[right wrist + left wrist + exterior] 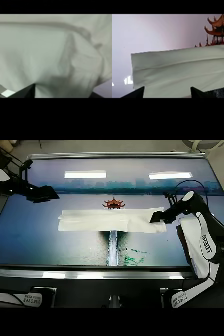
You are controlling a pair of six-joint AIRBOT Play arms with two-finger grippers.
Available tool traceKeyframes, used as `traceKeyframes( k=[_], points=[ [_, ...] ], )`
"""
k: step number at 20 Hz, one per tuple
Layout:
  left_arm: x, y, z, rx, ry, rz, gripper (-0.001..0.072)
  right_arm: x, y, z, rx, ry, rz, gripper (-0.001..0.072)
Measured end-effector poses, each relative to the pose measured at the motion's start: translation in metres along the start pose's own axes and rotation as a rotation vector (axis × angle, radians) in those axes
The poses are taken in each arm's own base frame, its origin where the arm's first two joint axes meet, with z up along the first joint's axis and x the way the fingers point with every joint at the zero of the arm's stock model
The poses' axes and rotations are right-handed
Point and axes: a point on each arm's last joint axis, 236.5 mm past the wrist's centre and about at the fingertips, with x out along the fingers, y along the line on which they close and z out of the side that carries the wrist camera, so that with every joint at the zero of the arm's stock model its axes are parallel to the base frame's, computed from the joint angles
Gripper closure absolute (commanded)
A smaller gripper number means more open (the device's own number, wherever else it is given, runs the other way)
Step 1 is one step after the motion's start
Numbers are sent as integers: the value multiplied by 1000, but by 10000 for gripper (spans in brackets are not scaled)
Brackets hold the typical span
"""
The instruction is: Fold the shirts.
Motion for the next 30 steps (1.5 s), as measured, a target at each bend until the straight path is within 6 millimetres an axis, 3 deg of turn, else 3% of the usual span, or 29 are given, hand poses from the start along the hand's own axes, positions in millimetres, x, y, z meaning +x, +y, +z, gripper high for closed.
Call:
traceKeyframes(
  k=[1, 3, 4, 5, 6, 8, 12, 15, 19, 23, 26, 28, 30],
  points=[
    [0, -6, 0, 13, 1, -5, -4, 5, 1, 1, -5, 2, -8, 683],
    [4, -18, -2, 38, 9, -14, 23, 8, 6, 3, -12, 0, -9, 686],
    [6, -25, -4, 50, 15, -19, 264, 5, 8, 6, -22, -13, -16, 686],
    [11, -32, -5, 63, 24, -25, 619, -2, 10, 11, -39, -38, -35, 686],
    [17, -39, -7, 76, 34, -34, 679, -12, 15, 16, -50, -68, -38, 686],
    [37, -62, -7, 102, 41, -71, 682, -36, 32, 27, -77, -135, -35, 686],
    [103, -133, -15, 116, 65, -223, 681, -82, 77, 33, -163, -229, -35, 686],
    [153, -191, -41, 88, 134, -350, 682, -115, 108, 25, -223, -272, -31, 685],
    [199, -253, -87, 71, 225, -451, 682, -158, 140, 5, -275, -317, -36, 685],
    [224, -314, -132, 53, 288, -539, 682, -188, 162, -19, -297, -336, -35, 685],
    [238, -348, -154, 11, 302, -591, 684, -204, 173, -31, -301, -357, -37, 685],
    [242, -355, -151, -21, 280, -605, 685, -209, 176, -34, -300, -367, -40, 685],
    [235, -351, -135, -26, 243, -612, 686, -210, 176, -32, -297, -378, -42, 686]
  ],
)
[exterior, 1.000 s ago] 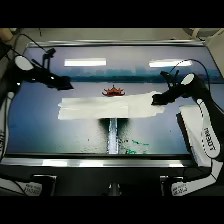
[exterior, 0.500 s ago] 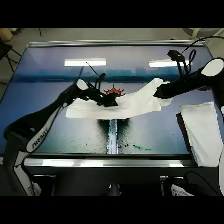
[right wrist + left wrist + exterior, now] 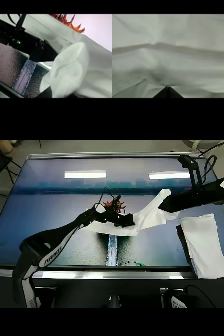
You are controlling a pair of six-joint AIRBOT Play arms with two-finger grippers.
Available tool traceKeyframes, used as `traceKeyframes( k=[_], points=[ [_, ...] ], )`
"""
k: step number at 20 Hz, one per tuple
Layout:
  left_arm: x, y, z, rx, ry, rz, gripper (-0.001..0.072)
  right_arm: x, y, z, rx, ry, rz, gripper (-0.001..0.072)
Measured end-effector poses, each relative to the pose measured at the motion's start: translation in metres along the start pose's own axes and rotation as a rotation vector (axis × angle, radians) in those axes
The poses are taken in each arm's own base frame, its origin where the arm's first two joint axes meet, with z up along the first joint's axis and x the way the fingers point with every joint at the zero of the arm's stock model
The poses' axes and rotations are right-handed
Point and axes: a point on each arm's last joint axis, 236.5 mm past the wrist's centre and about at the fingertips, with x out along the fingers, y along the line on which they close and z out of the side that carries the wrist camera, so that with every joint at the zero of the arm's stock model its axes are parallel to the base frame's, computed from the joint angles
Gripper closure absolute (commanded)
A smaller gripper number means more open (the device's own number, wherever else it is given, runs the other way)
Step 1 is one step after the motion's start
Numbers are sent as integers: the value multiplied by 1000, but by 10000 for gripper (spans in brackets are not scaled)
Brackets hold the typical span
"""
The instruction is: Fold the shirts.
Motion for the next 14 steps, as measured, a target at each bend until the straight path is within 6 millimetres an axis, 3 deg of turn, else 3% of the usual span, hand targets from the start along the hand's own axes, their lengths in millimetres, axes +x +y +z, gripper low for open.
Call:
traceKeyframes(
  k=[3, 5, 8, 11, 13, 14],
  points=[
    [-60, 3, 34, 153, -73, 93, 686, 15, -2, 10, 18, -17, 20, 686],
    [-124, 10, 58, 270, -131, 221, 685, 38, 5, 21, 24, -26, 65, 686],
    [-245, 14, 89, 370, -270, 419, 684, 89, 35, 38, 15, -33, 167, 685],
    [-348, -1, 92, 398, -408, 531, 684, 151, 79, 48, 17, -34, 281, 683],
    [-394, -14, 81, 400, -467, 576, 684, 191, 111, 46, 37, -22, 361, 663],
    [-407, -21, 73, 402, -475, 585, 683, 211, 125, 43, 54, -12, 399, 531]
  ],
)
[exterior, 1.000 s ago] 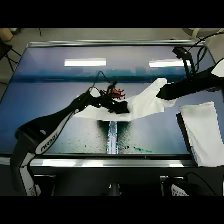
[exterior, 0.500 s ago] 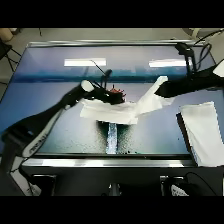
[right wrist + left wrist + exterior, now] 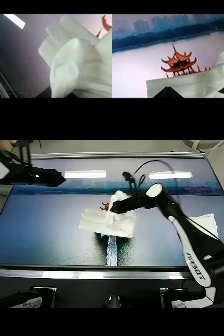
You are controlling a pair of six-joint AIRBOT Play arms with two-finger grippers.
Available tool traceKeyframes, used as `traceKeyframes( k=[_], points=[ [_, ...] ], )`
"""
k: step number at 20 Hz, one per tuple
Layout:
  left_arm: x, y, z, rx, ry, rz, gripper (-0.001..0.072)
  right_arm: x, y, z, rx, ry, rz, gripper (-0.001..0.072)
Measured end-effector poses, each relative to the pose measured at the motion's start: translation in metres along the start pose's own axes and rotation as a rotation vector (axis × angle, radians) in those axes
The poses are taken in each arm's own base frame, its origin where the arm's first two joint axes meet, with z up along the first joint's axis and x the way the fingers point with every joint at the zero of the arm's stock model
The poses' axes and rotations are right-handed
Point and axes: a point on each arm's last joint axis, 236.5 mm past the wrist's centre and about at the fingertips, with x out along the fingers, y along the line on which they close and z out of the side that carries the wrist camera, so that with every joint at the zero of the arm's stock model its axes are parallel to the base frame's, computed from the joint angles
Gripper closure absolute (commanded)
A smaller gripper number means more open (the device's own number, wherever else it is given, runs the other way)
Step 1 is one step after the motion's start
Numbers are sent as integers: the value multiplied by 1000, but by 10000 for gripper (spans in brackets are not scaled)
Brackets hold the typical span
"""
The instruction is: Fold the shirts.
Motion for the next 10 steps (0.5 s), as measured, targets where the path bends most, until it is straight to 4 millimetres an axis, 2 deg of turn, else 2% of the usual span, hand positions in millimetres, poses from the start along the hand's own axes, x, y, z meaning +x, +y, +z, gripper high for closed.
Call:
traceKeyframes(
  k=[1, 2, 4, 6, 8, 10],
  points=[
    [-13, -1, 0, 5, -4, 8, 684, 22, 4, -3, 27, 1, 36, 251],
    [-23, -3, -3, 14, 2, 14, 684, 38, 8, -5, 51, -3, 64, 94],
    [-35, -11, -8, 31, 14, 8, 683, 59, 11, -7, 72, -15, 112, 85],
    [-40, -18, -14, 44, 31, 1, 684, 60, 13, -9, 61, -12, 147, 85],
    [-41, -19, -17, 52, 40, 5, 683, 44, 4, -14, 26, 22, 146, 84],
    [-39, -16, -22, 58, 57, 16, 683, 14, -20, -21, -8, 74, 91, 83]
  ],
)
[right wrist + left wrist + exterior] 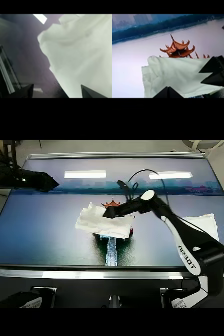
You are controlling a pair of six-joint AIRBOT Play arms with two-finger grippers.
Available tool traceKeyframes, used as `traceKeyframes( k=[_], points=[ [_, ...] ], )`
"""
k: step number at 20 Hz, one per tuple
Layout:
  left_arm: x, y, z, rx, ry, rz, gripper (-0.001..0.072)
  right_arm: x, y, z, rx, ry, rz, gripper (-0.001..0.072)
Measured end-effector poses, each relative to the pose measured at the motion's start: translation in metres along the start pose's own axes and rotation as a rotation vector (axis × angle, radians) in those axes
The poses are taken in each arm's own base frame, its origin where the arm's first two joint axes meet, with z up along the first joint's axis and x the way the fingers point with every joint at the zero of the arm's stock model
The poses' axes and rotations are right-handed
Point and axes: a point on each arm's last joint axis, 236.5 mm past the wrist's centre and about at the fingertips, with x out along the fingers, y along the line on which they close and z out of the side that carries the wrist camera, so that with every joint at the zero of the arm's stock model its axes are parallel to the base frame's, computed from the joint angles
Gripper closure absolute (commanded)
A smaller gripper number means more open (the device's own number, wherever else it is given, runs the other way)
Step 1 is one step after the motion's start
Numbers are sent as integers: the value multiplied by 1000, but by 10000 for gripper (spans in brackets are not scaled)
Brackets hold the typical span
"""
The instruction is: Fold the shirts.
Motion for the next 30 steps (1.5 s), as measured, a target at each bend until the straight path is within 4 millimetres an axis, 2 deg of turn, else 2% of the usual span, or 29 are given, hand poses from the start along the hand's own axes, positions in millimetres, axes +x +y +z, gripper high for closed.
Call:
traceKeyframes(
  k=[3, 4, 5, 6, 8, 11, 14, 15, 16, 17, 18, 20, 21, 22, 24, 26, 27, 30],
  points=[
    [2, 7, -6, 8, 20, 27, 683, -63, -57, -28, 30, 108, -174, 85],
    [3, 9, -8, 10, 25, 35, 683, -83, -80, -44, 75, 157, -240, 84],
    [3, 9, -8, 11, 27, 37, 683, -97, -96, -61, 123, 196, -283, 84],
    [4, 10, -9, 11, 29, 38, 683, -103, -105, -73, 166, 217, -301, 78],
    [4, 11, -10, 13, 33, 44, 683, -98, -116, -93, 255, 222, -298, 77],
    [4, 12, -10, 14, 34, 47, 683, -69, -114, -95, 361, 144, -215, 87],
    [4, 11, -10, 15, 34, 47, 683, -42, -107, -89, 427, 85, -152, 98],
    [4, 11, -10, 16, 33, 47, 683, -34, -104, -85, 440, 68, -136, 147],
    [4, 12, -10, 16, 31, 48, 683, -27, -102, -83, 449, 56, -131, 323],
    [4, 12, -9, 16, 27, 49, 682, -21, -102, -84, 461, 55, -130, 608],
    [4, 12, -9, 16, 26, 49, 683, -17, -101, -83, 470, 50, -125, 685],
    [4, 12, -8, 16, 24, 50, 683, -14, -97, -79, 473, 35, -110, 686],
    [4, 12, -8, 16, 23, 50, 682, -20, -96, -72, 455, 15, -100, 686],
    [4, 12, -7, 16, 21, 50, 683, -31, -95, -60, 425, -20, -93, 686],
    [4, 12, -5, 17, 13, 51, 682, -68, -86, -34, 350, -77, -72, 686],
    [4, 13, -3, 17, 4, 54, 682, -126, -72, -3, 254, -157, -71, 686],
    [4, 13, -3, 17, 1, 54, 682, -156, -65, 6, 209, -182, -89, 686],
    [4, 14, 0, 16, -9, 57, 682, -256, -58, 16, 124, -258, -230, 686]
  ],
)
